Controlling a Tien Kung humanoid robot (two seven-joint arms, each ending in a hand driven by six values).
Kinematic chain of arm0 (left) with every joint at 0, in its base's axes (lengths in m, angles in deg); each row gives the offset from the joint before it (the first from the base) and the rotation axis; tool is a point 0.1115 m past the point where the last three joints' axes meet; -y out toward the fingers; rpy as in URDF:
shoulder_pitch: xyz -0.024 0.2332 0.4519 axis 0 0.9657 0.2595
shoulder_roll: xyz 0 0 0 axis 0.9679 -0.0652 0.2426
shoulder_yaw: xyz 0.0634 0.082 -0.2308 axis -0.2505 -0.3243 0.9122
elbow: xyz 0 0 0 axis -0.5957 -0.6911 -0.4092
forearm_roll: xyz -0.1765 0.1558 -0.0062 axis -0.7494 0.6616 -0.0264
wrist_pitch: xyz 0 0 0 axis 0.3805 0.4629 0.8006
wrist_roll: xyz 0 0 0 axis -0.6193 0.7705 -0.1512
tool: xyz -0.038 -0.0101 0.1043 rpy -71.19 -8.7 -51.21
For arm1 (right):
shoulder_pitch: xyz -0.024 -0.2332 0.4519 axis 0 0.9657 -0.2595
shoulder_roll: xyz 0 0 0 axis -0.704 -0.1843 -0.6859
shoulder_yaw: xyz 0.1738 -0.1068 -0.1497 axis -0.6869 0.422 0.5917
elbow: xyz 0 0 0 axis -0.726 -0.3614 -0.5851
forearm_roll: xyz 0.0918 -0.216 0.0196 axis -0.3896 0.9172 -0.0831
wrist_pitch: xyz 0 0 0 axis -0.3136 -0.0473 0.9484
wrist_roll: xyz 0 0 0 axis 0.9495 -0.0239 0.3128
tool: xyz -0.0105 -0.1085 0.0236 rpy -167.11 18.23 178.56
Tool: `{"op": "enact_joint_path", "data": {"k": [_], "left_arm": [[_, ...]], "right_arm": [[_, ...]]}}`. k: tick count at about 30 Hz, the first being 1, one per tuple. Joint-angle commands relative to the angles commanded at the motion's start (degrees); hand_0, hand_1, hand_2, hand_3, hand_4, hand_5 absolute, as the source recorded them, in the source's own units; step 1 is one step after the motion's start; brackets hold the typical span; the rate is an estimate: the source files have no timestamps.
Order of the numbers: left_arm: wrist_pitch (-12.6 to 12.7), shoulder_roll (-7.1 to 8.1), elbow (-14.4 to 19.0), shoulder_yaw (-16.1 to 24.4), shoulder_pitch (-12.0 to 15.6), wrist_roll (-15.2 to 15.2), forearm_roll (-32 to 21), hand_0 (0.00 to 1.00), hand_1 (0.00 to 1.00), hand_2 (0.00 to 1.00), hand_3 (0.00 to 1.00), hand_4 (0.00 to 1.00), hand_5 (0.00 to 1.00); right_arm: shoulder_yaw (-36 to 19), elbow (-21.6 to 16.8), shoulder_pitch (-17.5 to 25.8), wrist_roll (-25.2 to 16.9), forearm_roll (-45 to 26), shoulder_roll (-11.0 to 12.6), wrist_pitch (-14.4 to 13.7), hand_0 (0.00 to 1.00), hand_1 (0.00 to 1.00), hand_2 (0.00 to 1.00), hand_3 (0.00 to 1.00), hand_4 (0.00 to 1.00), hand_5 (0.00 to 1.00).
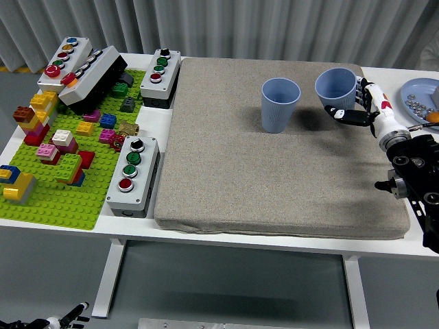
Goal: Pick cup pour cup place
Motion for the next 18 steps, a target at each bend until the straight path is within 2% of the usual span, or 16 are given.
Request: {"op": "enact_joint_path", "data": {"k": [8,18], "left_arm": [[0.0,0.03,0.0,0.3,0.0,0.0,0.1,0.843,0.833,0.905,0.794,0.615,0.998],[0.0,-0.02,0.0,0.5,-0.2,-0.1,0.3,0.843,0.833,0.905,0.794,0.615,0.998]], "right_arm": [[-0.8,-0.6,-1.0,0.5,1.7,0.2,-0.5,0.804,0.685,0.583,0.651,0.597,0.002],[-0.8,-2.9,-1.9,2.5,10.8,-0.4,-2.5,0.804,0.684,0.581,0.651,0.595,0.002]]}}
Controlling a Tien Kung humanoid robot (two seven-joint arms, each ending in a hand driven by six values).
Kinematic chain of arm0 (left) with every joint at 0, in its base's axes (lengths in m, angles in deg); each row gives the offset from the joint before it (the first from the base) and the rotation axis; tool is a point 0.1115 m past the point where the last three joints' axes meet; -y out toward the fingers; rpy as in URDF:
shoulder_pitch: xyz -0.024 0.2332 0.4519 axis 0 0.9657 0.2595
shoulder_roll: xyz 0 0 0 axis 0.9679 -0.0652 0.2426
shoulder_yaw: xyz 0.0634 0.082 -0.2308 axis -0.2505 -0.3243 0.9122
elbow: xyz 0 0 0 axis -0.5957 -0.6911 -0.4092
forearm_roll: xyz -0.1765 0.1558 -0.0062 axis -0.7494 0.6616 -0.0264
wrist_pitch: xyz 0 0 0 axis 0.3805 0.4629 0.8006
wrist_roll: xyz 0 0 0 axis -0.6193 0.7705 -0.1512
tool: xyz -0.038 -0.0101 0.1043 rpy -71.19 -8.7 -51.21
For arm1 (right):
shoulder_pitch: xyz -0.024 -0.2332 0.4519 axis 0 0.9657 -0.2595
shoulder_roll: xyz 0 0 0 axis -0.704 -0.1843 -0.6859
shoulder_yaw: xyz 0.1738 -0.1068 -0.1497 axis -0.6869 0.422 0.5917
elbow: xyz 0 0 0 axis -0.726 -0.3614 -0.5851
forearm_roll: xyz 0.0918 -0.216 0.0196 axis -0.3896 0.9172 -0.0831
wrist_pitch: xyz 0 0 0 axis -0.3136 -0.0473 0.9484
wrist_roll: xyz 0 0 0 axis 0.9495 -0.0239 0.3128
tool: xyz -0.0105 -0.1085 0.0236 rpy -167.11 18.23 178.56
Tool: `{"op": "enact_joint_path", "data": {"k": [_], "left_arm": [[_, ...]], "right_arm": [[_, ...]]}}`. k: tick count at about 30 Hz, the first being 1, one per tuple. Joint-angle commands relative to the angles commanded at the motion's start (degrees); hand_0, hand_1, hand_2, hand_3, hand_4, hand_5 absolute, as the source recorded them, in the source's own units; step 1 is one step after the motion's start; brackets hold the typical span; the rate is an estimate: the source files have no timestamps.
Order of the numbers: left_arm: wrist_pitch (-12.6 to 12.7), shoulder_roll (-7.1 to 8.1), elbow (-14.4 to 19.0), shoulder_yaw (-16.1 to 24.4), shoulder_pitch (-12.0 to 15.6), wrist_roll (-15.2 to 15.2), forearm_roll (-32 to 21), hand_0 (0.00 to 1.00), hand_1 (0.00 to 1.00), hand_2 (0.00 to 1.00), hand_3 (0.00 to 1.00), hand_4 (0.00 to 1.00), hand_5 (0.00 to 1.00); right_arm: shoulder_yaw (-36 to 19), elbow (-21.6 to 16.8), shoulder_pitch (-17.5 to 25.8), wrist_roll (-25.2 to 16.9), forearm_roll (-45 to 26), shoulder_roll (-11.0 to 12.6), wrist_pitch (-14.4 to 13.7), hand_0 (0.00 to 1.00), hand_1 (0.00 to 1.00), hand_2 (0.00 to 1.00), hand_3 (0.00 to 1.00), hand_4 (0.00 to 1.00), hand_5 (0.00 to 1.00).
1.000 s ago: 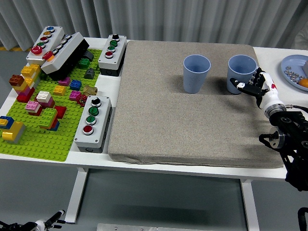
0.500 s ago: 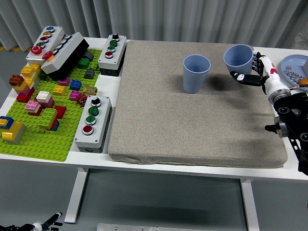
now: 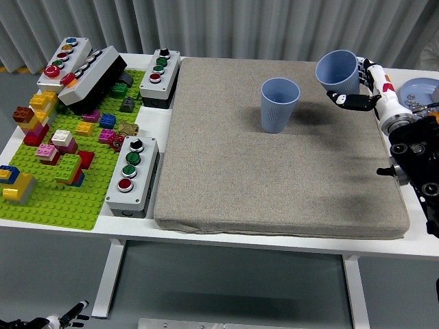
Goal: Pick cup pour cup place
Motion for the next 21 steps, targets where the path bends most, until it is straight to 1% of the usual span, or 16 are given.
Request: {"op": "enact_joint_path", "data": {"k": [17,21], "left_arm": [[0.0,0.05,0.0,0.1,0.1,0.0,0.1,0.843,0.833,0.905,0.794,0.615,0.998],[-0.1,0.04,0.0,0.2,0.2,-0.1,0.2,0.843,0.833,0.905,0.794,0.615,0.998]], "right_arm": [[0.1,-0.8,-1.2,2.0,5.0,-2.5,-1.5,0.797,0.687,0.581,0.648,0.589,0.002],[-0.1,-1.4,-0.9,2.6,7.7,-3.1,-2.6,0.797,0.686,0.581,0.652,0.586,0.002]]}}
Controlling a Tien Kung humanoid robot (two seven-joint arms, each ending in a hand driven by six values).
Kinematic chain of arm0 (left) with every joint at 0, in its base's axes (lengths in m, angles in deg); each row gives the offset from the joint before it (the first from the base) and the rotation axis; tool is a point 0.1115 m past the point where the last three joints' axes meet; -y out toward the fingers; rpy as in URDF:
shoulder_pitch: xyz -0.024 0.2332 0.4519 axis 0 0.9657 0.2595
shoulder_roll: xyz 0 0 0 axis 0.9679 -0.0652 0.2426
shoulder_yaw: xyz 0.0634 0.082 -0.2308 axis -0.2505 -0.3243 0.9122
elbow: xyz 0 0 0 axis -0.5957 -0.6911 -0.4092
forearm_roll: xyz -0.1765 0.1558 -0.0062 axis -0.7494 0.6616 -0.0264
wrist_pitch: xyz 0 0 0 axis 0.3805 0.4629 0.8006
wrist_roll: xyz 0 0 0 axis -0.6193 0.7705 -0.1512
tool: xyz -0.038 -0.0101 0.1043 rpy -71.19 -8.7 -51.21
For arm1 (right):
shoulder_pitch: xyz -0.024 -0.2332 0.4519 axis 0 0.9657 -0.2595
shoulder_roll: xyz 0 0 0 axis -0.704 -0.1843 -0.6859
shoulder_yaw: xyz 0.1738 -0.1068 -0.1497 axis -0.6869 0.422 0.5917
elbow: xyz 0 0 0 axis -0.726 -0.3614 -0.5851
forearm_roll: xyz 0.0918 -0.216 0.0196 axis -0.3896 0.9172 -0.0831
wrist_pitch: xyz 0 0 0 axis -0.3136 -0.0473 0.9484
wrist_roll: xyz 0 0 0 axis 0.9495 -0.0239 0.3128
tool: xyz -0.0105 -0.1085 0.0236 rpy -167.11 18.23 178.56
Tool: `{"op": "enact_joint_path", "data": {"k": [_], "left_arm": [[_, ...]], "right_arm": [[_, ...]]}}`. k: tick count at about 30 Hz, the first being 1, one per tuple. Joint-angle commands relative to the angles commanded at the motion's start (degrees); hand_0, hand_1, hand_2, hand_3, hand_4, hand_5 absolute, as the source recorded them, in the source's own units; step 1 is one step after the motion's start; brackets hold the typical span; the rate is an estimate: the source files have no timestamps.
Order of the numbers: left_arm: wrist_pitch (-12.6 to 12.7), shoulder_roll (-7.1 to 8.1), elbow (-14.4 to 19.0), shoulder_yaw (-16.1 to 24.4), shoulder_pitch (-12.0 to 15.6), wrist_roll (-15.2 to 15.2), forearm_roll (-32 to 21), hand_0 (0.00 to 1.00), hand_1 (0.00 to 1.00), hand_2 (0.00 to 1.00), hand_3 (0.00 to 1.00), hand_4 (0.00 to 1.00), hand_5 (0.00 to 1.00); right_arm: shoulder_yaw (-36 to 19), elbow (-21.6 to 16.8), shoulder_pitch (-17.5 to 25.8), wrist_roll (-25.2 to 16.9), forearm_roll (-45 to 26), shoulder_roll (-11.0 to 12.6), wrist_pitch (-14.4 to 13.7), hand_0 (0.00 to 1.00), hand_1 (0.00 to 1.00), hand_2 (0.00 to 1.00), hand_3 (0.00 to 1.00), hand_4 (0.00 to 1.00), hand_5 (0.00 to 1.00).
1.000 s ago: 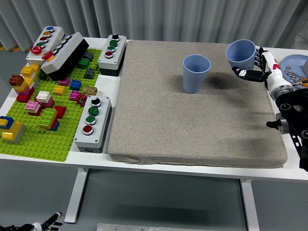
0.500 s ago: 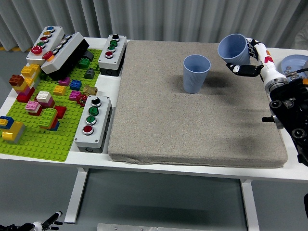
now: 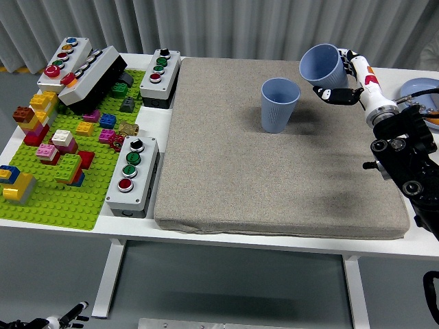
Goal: Pick cup pour cup place
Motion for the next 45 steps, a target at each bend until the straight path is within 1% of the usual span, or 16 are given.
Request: {"op": "enact_joint_path", "data": {"k": [7,12,18,22,35,45], "left_arm": [[0.0,0.01,0.0,0.0,-0.1,0.0,0.1,0.843,0.834,0.905,0.794,0.616,0.998],[0.0,-0.01,0.0,0.0,0.0,0.0,0.1,0.843,0.833,0.905,0.794,0.616,0.998],[0.0,0.00,0.0,0.1,0.2,0.0,0.2,0.844,0.834,0.905,0.794,0.616,0.998],[0.0,0.01,0.0,0.1,0.2,-0.1,0.2,0.844,0.834,0.905,0.794,0.616,0.998],[-0.1,0.02,0.0,0.1,0.4,-0.1,0.3,0.843,0.835,0.905,0.795,0.615,0.998],[-0.1,0.06,0.0,0.3,0.1,0.0,0.3,0.843,0.835,0.905,0.794,0.615,0.998]], "right_arm": [[-0.3,-0.7,0.1,0.6,4.7,-0.2,-0.9,0.797,0.685,0.581,0.650,0.589,0.002],[0.0,-2.2,0.4,2.2,9.5,-0.7,-1.7,0.796,0.685,0.580,0.645,0.581,0.002],[0.5,-3.8,1.0,3.4,12.3,-1.5,-2.1,0.796,0.685,0.579,0.644,0.578,0.002],[0.6,-4.3,1.1,3.6,14.5,-1.6,-2.4,0.796,0.685,0.579,0.644,0.578,0.002],[0.4,-4.3,1.4,3.5,15.9,-1.5,-3.2,0.793,0.683,0.578,0.634,0.569,0.002],[0.8,-5.0,0.8,4.3,21.8,-1.0,-3.8,0.792,0.682,0.575,0.632,0.569,0.002]]}}
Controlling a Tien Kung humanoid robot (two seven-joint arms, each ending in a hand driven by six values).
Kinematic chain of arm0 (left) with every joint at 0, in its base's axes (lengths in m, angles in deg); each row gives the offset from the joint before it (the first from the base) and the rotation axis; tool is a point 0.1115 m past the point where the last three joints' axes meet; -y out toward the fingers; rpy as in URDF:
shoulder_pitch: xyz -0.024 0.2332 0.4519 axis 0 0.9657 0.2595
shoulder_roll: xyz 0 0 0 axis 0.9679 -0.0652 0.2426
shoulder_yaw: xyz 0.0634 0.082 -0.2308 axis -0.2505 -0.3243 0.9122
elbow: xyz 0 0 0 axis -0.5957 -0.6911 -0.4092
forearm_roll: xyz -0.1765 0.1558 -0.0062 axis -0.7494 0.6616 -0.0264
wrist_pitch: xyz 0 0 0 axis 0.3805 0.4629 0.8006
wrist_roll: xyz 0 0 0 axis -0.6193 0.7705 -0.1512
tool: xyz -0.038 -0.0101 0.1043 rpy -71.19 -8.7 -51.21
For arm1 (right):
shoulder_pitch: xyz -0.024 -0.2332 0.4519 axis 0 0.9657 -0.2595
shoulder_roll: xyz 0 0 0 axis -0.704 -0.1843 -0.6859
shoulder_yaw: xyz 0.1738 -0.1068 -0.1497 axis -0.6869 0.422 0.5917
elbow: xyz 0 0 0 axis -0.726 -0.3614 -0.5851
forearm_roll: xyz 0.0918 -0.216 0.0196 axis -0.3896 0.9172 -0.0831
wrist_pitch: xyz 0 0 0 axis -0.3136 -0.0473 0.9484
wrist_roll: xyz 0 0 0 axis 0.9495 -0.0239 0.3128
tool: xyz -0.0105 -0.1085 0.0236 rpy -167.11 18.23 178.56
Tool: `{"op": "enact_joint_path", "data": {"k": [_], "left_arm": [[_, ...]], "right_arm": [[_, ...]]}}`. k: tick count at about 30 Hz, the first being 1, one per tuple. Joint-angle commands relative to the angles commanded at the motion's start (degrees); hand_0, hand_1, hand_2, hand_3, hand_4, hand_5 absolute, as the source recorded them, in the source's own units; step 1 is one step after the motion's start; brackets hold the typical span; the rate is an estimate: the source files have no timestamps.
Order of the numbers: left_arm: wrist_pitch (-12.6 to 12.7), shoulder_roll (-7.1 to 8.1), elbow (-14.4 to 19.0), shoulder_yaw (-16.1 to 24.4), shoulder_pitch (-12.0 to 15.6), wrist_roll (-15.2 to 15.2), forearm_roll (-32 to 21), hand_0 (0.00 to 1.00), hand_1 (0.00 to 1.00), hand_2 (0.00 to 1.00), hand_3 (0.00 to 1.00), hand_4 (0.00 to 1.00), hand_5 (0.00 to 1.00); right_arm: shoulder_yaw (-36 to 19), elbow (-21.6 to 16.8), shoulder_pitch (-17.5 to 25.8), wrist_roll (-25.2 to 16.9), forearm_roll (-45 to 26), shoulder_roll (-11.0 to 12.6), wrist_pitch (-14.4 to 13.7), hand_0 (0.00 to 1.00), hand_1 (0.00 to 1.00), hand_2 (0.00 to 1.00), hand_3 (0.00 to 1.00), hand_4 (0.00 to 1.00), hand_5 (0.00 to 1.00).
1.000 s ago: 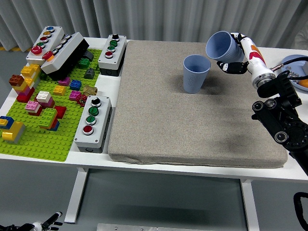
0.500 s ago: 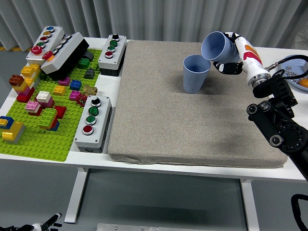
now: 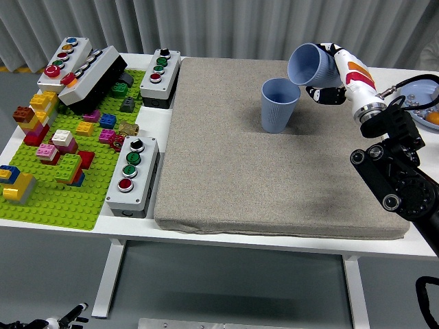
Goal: Pick cup pour cup place
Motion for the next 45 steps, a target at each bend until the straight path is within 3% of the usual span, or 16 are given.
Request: {"op": "enact_joint_path", "data": {"k": [45], "left_arm": [[-0.1,0.11,0.0,0.7,0.1,-0.1,0.9,0.845,0.834,0.905,0.794,0.615,0.998]], "right_arm": [[1.2,-1.2,0.3,1.3,6.5,-0.2,-1.2,0.783,0.678,0.569,0.608,0.546,0.002]]}}
